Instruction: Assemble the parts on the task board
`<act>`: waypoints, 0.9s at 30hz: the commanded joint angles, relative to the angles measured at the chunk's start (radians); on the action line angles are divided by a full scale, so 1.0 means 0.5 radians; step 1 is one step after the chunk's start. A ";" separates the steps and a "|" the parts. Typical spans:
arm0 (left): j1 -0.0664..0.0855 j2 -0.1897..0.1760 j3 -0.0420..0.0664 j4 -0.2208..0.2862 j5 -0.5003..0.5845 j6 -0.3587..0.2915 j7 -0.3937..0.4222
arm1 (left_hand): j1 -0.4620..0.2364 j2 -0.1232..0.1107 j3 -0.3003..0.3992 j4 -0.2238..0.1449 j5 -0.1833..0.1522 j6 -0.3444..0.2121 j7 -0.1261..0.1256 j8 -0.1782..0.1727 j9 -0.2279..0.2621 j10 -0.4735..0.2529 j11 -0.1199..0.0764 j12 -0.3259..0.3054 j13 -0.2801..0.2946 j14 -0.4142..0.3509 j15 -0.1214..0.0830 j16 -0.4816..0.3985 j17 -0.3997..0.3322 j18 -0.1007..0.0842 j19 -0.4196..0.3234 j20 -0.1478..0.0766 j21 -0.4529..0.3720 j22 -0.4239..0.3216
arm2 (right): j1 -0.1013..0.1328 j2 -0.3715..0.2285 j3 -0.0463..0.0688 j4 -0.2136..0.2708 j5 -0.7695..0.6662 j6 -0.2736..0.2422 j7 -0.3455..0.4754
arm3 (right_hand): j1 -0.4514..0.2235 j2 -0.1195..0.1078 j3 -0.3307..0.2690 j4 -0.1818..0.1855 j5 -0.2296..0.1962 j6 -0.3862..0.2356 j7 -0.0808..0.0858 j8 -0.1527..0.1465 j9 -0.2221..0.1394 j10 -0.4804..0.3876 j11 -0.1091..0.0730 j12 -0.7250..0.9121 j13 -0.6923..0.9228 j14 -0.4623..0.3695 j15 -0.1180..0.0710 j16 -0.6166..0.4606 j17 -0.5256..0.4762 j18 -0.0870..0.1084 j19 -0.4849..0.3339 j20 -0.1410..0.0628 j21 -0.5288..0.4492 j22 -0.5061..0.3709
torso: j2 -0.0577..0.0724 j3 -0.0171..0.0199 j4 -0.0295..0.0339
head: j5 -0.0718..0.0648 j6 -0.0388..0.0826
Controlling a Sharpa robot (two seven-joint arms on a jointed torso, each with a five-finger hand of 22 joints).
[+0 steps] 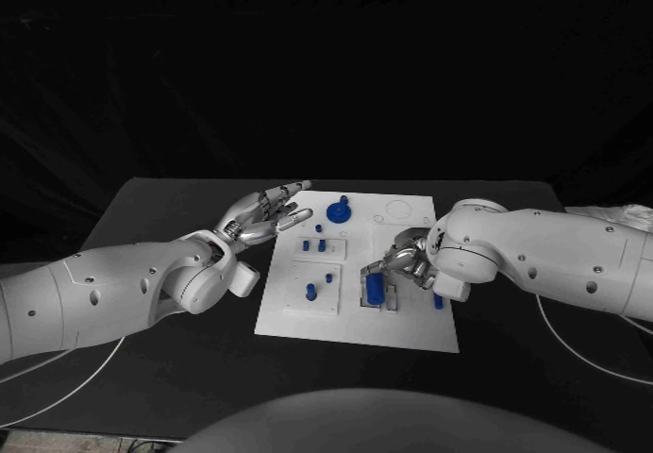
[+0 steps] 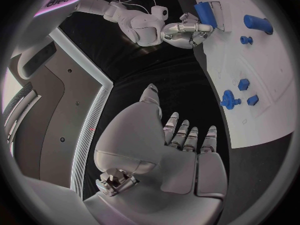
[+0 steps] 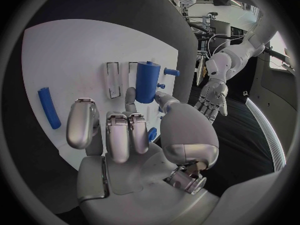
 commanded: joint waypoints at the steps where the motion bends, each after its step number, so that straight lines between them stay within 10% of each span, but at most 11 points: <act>1: 0.000 0.003 0.002 0.006 -0.008 0.039 0.011 | 0.023 -0.003 -0.013 0.003 0.011 0.000 0.007 0.005 0.001 -0.001 0.003 0.015 0.003 0.001 0.018 -0.006 -0.002 0.031 0.001 0.013 0.001 0.001 | -0.009 0.006 -0.001 -0.005 -0.056 0.025 -0.008 | -0.016 0.003 -0.003 -0.006 -0.016 -0.013 0.000 -0.010 0.003 0.212 0.018 0.008 0.526 0.212 0.011 0.007 0.527 0.041 -0.015 0.006 -0.014 0.328 | 0.001 0.0008 -0.001 | 0.003 0.000; 9: 0.000 0.003 0.002 0.005 -0.008 0.045 0.005 | 0.028 0.003 -0.017 0.003 0.021 0.001 0.009 0.005 0.001 -0.001 0.004 0.016 0.003 0.002 0.021 -0.005 -0.001 0.031 0.001 0.014 0.001 0.001 | -0.027 0.015 -0.001 -0.024 -0.069 0.036 -0.009 | -0.026 0.002 -0.015 -0.005 -0.049 -0.032 0.010 -0.030 0.003 0.212 0.026 0.008 0.526 0.212 0.017 0.007 0.527 0.044 -0.024 0.011 -0.027 0.324 | 0.001 0.0008 0.000 | 0.006 0.000; 19: 0.000 0.006 0.002 0.002 -0.008 0.057 -0.003 | 0.035 0.009 -0.022 0.003 0.030 0.001 0.013 0.005 0.002 0.000 0.007 0.018 0.003 0.005 0.026 -0.004 0.000 0.031 0.002 0.015 0.001 0.001 | -0.040 0.011 0.000 -0.024 -0.063 0.034 -0.007 | -0.131 0.018 -0.125 0.069 -0.430 -0.057 0.032 -0.079 0.022 0.212 0.046 0.008 0.526 0.212 0.037 0.007 0.527 0.046 -0.024 0.031 -0.040 0.322 | 0.000 0.0005 0.000 | 0.009 0.000; 27: 0.000 0.007 0.002 0.000 -0.008 0.062 -0.008 | 0.043 0.015 -0.026 0.002 0.040 0.001 0.017 0.005 0.001 0.000 0.010 0.018 0.003 0.006 0.030 -0.003 0.000 0.031 0.002 0.016 0.001 0.001 | -0.043 0.006 0.000 -0.020 -0.046 0.022 -0.004 | -0.179 0.029 -0.199 0.116 -0.576 -0.059 0.036 -0.099 0.037 0.212 0.051 0.008 0.526 0.212 0.040 0.007 0.527 0.046 -0.019 0.036 -0.041 0.324 | 0.001 0.0005 0.000 | 0.011 0.000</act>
